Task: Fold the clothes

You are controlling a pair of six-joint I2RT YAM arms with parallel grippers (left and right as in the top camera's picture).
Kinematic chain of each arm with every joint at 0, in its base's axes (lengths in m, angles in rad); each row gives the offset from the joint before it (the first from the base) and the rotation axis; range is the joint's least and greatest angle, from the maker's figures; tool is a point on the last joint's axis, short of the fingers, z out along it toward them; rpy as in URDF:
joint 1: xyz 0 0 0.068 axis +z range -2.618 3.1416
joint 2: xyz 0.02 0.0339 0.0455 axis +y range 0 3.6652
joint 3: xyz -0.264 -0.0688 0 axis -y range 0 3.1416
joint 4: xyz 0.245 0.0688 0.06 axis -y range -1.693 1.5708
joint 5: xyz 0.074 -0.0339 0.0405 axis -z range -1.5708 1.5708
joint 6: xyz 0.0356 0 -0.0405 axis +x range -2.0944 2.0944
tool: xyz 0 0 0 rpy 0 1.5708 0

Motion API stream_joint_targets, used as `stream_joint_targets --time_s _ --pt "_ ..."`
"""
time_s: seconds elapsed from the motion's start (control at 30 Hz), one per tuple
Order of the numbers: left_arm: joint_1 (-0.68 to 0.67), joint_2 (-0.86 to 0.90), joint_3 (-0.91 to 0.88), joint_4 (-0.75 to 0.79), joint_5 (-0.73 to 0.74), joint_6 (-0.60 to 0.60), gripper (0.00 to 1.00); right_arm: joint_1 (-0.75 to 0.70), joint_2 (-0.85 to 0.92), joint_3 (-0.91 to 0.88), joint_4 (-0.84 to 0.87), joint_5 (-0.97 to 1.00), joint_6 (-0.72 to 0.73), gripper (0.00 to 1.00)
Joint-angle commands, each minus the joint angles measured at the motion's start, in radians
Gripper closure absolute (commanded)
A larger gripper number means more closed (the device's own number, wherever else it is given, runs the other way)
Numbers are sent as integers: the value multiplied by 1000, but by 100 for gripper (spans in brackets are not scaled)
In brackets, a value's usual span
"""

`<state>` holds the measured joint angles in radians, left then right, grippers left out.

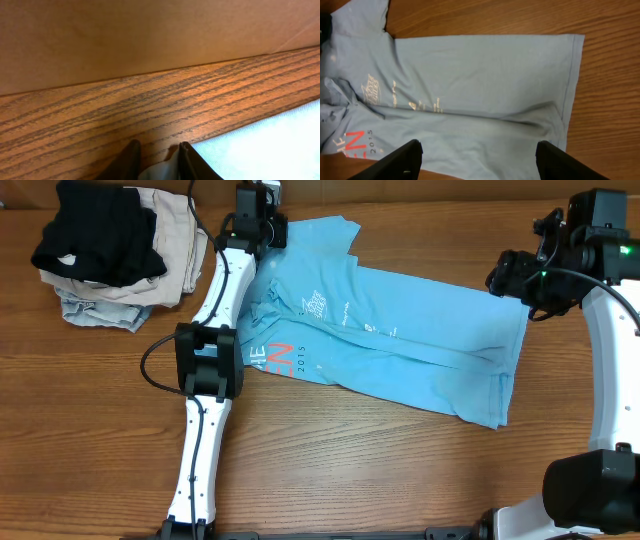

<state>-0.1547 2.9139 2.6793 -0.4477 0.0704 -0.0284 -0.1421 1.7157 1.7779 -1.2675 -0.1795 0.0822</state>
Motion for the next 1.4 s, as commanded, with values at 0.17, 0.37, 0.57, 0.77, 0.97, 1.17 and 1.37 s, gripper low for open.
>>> stream_joint_targets --time_s 0.17,0.37,0.57,0.77,0.97,1.17,1.37 --pt "3 -36 69 -34 9 -21 90 4 -2 -3 69 3 -2 25" --pt "3 -109 154 -138 9 -20 96 4 2 -4 131 36 -5 31" --pt "-1 -145 187 -218 67 -6 96 4 45 -4 148 36 -5 32" --pt "-13 -137 155 -249 167 78 79 7 109 -4 118 35 -4 27" --pt "-24 -137 87 -241 158 121 51 7 116 -4 106 32 -4 24" --pt "-24 -137 0 -169 129 127 46 8 116 -4 93 21 -5 24" --pt "-24 -137 -67 -115 54 130 46 8 116 -4 83 21 -5 24"
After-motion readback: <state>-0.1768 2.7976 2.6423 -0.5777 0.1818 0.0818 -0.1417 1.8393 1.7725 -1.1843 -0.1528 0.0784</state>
